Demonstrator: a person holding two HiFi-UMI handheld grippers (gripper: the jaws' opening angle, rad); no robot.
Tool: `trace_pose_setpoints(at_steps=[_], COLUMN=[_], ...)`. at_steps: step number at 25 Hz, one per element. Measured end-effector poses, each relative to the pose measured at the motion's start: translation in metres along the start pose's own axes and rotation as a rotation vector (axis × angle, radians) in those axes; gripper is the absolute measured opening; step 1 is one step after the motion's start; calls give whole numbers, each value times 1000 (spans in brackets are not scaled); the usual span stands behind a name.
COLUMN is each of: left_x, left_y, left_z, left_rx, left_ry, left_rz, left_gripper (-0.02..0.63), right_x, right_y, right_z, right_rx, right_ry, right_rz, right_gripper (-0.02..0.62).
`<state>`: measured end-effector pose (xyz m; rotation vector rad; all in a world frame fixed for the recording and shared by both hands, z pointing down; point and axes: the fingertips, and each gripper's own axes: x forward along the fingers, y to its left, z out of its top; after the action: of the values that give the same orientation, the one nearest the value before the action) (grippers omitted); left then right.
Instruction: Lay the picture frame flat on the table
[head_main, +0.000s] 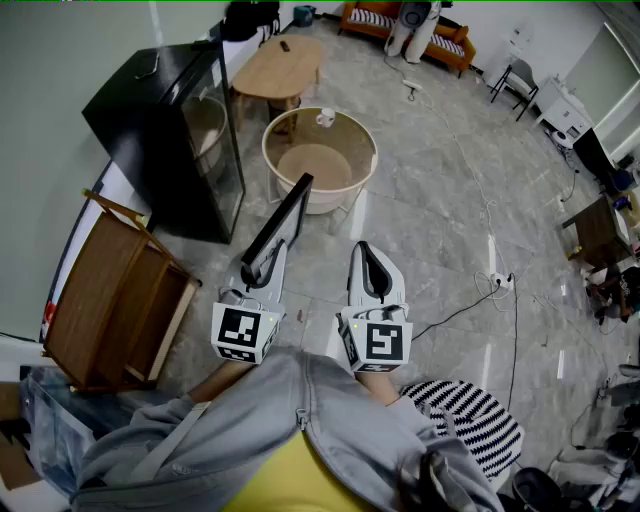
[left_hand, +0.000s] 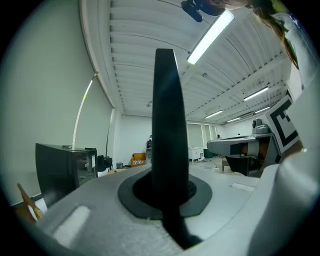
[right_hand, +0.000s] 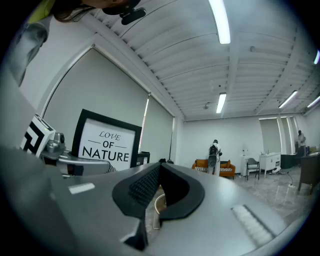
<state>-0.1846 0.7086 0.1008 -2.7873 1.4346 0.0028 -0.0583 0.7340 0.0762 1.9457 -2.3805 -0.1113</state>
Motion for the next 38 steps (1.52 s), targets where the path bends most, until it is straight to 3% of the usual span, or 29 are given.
trace_pose_setpoints(at_steps=[7,19,38], left_x=[15,67,324], left_y=[-2,16,171], left_z=[-3,-26,-49], left_rx=[-3,-32,-45], left_ry=[7,47,95], left_rz=[15,-7,-92], left_gripper=[8,8,8], right_x=[11,56,339], right_y=[-12,-43,-124], right_z=[5,-19,-46], right_rx=[-23,18,50], right_ry=[-63,-27,16], right_rz=[34,-5,-100], right_gripper=[2,2,2])
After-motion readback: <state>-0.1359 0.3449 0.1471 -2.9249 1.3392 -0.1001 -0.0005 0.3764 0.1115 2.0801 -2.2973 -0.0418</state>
